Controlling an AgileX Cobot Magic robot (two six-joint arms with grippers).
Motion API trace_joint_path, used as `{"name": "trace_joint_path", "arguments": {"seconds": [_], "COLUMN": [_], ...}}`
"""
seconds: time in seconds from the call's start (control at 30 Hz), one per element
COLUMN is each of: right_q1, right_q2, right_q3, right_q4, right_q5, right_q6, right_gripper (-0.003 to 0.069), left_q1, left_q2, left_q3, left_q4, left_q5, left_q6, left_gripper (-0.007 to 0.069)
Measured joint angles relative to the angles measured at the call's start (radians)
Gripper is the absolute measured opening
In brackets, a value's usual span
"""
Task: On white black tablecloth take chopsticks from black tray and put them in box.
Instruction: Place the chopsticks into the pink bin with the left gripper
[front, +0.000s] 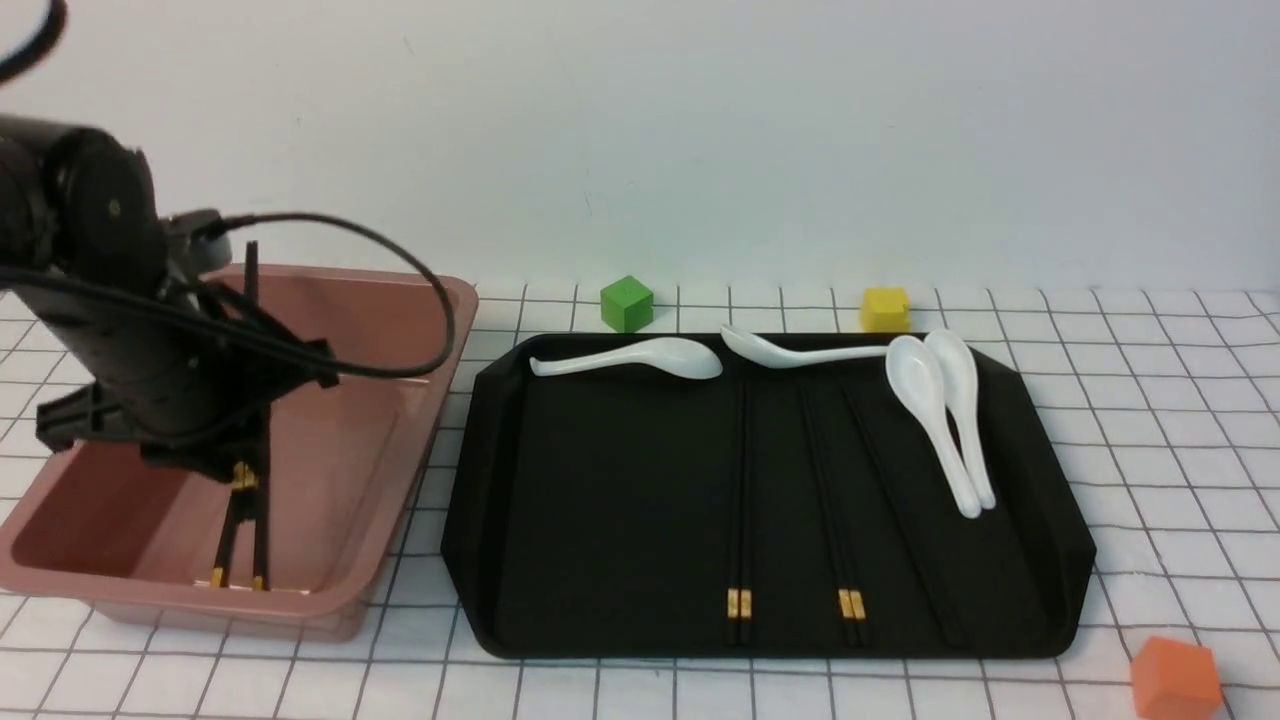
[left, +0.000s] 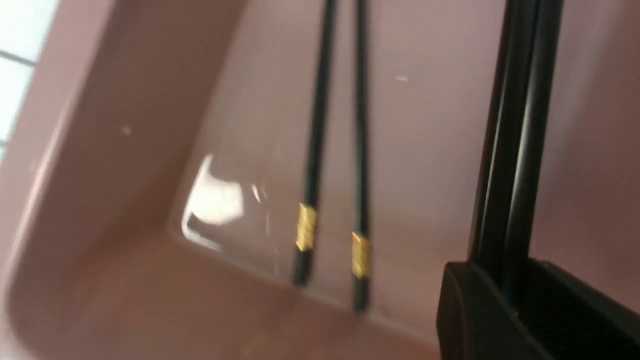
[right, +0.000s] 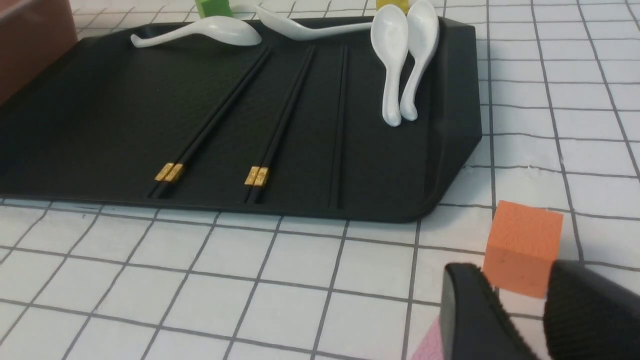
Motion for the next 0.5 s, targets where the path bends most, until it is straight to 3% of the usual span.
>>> {"name": "trace_joint_path", "arguments": {"seconds": [0.13, 0.33, 0.43, 0.5], "right_q1": [0.0, 0.0, 0.0, 0.0], "right_q2": [0.0, 0.0, 0.0, 0.0], "right_q3": [0.0, 0.0, 0.0, 0.0], "right_q4": [0.0, 0.0, 0.0, 0.0], "right_q5": [0.0, 0.0, 0.0, 0.0], "right_q6": [0.0, 0.0, 0.0, 0.0], "right_gripper": [0.024, 0.024, 0.024, 0.024], "left_q1": [0.0, 0.0, 0.0, 0.0], "left_q2": [0.085, 0.138, 0.113, 0.071], "left_q3": [0.007, 0.009, -0.008, -0.031], "left_q4": [0.02, 0.025, 0.028, 0.027], "left_q5": [-0.038, -0.02, 0.036, 0.087], "left_q6": [-0.009, -0.063, -0.022, 0.024], "left_gripper": [0.0125, 0.0223, 0.0245, 0.0216]}}
